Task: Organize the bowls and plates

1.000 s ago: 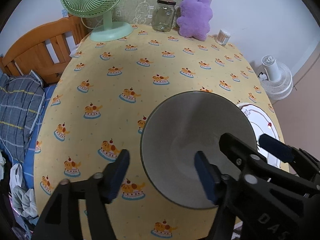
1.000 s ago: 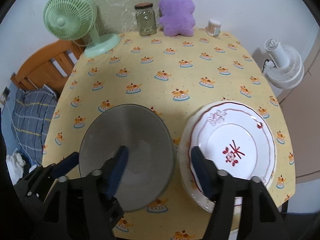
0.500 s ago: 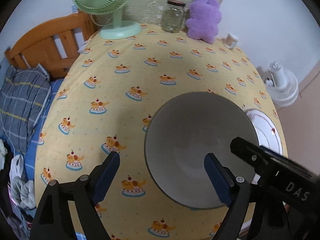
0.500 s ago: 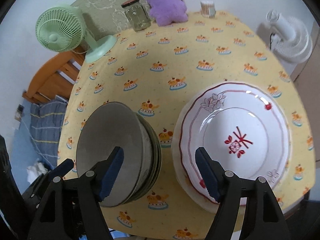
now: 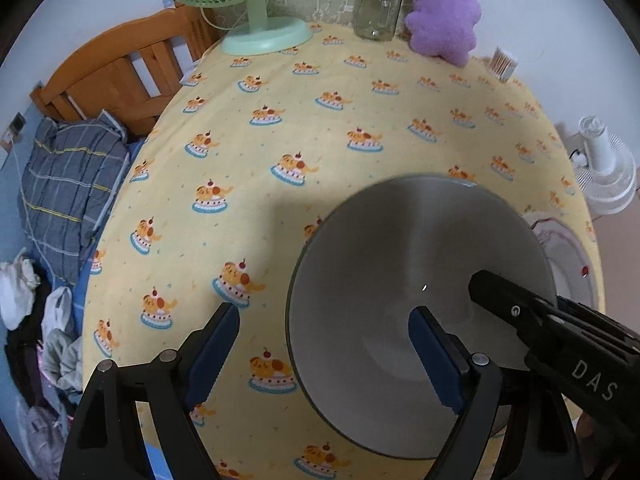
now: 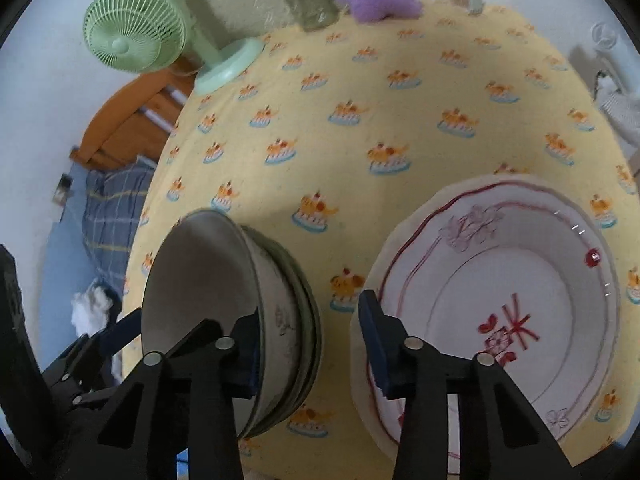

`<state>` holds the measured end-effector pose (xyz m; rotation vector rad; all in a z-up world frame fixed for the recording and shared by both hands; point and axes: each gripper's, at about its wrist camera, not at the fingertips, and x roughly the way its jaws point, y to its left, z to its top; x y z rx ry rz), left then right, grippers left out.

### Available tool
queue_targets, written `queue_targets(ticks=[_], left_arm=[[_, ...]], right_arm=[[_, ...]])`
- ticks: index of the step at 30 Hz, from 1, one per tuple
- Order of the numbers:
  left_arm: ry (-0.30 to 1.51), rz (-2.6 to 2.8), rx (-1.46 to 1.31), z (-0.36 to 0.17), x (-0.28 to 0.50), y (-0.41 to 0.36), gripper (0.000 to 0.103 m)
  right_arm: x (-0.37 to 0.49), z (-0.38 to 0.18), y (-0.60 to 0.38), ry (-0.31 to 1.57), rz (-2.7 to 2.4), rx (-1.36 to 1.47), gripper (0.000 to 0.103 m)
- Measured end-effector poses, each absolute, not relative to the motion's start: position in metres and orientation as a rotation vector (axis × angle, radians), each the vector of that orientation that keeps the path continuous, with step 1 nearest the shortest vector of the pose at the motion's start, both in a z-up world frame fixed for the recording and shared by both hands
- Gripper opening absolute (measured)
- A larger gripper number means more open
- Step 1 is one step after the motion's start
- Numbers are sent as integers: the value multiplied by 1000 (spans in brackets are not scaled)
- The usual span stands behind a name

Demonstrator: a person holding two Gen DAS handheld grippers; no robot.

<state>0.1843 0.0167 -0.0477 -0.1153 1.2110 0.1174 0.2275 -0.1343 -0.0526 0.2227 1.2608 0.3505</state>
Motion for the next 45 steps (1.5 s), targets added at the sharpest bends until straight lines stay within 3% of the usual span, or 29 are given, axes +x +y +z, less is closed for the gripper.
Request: queue_targets(ticks=[4,20,32,40,45], left_arm=[[1231,122,-91,-54,178,15,88],[1217,-107,-80,-68,198,25,87],[1217,-337,-191,-82,211,37,76],[1230,-374,-240,-82,211,37,55],[1241,-372,-243,-81,210,37,55]], right_arm=[[228,-68,-126,1321,391,204,29],[227,-74,-119,1328,313,266,31],[228,-74,-109,1337,187,280,36],[231,-77,-105,1336,177,296,42],[230,-77,-106,1335,178,299,43]])
